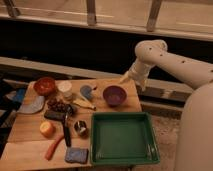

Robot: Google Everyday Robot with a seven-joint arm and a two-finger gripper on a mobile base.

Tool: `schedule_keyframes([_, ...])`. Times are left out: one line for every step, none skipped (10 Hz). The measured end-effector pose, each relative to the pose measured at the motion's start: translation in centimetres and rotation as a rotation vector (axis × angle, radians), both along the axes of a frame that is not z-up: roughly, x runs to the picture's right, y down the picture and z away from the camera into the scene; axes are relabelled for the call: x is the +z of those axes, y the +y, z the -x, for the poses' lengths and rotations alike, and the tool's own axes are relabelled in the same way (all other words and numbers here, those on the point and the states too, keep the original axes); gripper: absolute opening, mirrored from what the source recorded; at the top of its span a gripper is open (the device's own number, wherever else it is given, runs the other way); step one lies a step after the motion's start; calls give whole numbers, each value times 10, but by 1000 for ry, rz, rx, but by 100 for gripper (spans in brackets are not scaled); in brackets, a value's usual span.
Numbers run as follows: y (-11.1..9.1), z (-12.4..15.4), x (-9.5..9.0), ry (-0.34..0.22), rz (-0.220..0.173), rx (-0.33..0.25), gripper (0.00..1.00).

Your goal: Place eraser in purple bowl

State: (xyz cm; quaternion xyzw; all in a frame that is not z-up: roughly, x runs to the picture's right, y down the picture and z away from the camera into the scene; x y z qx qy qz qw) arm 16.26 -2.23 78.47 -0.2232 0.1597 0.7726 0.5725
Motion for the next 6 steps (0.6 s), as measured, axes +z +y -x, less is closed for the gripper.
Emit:
schedule_keyframes([-6,4,-4,-10,-22,-18,80])
schedule_keyframes([-15,16,-9,-37,-52,-58,80])
schedule_keyframes([-23,34,-12,-69,-72,-89,80])
schedule_keyframes([-28,50,-14,-96,-85,-112,80])
schedule_keyframes([-34,75,-17,-142,-101,-146,80])
schedule_keyframes([-38,111,-22,-205,-114,-197,80])
